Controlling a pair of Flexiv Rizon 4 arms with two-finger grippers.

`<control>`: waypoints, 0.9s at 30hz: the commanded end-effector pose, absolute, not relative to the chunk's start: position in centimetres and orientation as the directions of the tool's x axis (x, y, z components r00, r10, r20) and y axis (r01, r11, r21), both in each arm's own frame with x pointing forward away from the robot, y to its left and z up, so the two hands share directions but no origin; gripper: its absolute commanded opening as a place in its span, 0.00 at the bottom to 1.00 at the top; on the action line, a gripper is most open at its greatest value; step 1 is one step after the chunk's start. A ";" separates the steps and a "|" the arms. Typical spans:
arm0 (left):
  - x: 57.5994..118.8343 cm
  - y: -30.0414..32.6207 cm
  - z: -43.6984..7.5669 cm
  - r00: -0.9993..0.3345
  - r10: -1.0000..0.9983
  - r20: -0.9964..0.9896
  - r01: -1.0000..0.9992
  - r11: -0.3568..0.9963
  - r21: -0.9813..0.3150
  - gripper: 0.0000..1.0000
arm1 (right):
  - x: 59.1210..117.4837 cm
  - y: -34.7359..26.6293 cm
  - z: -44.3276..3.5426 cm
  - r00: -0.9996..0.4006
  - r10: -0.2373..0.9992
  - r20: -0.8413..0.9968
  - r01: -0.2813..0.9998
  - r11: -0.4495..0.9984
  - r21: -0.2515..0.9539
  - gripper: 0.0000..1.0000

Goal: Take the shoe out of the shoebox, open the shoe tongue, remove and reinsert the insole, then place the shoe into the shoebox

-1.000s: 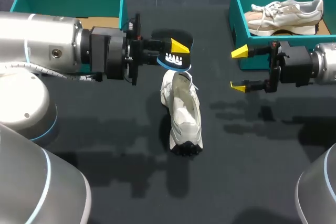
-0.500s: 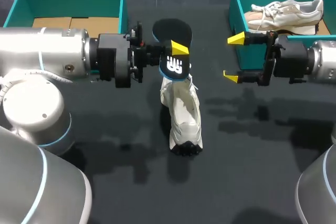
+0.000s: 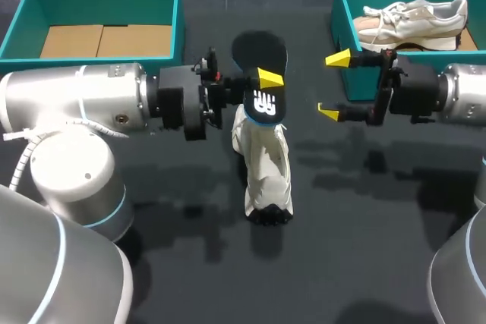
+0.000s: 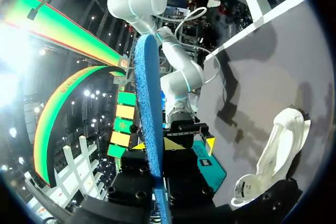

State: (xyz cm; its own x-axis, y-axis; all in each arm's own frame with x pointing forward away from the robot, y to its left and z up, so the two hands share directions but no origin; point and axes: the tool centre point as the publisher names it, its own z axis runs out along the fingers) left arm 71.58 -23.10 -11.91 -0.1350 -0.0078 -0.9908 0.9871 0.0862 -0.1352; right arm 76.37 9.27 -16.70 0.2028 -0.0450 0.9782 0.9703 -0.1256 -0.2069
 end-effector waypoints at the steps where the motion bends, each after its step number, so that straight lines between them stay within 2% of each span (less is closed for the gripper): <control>1: 72.4 -24.2 -13.1 -0.126 0.008 -0.992 0.989 0.076 -0.125 0.00 | 77.0 10.2 -16.0 0.178 -0.056 0.982 0.975 -0.128 -0.184 1.00; 8: 74.3 -24.7 -14.4 -0.095 0.014 -0.995 0.990 0.105 -0.093 0.00 | 77.0 12.1 -15.4 0.138 -0.028 0.990 0.985 -0.104 -0.140 1.00; 22: 75.4 -26.5 -16.2 -0.068 0.061 -0.996 0.995 0.073 -0.063 0.00 | 77.1 14.8 -15.6 0.093 0.041 0.995 0.995 -0.045 -0.091 1.00; 27: 75.2 -26.9 -16.6 -0.064 0.073 -0.995 0.996 0.072 -0.059 0.00 | 77.2 15.1 -15.8 0.082 0.043 0.996 0.996 -0.030 -0.081 0.70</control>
State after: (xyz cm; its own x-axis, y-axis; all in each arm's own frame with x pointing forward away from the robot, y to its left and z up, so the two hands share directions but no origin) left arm 75.12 -26.25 -16.45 -0.0636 0.0691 -0.9956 0.9960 0.0668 -0.0590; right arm 76.78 14.81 -15.51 0.0829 0.0437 0.9956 0.9959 -0.0386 -0.0813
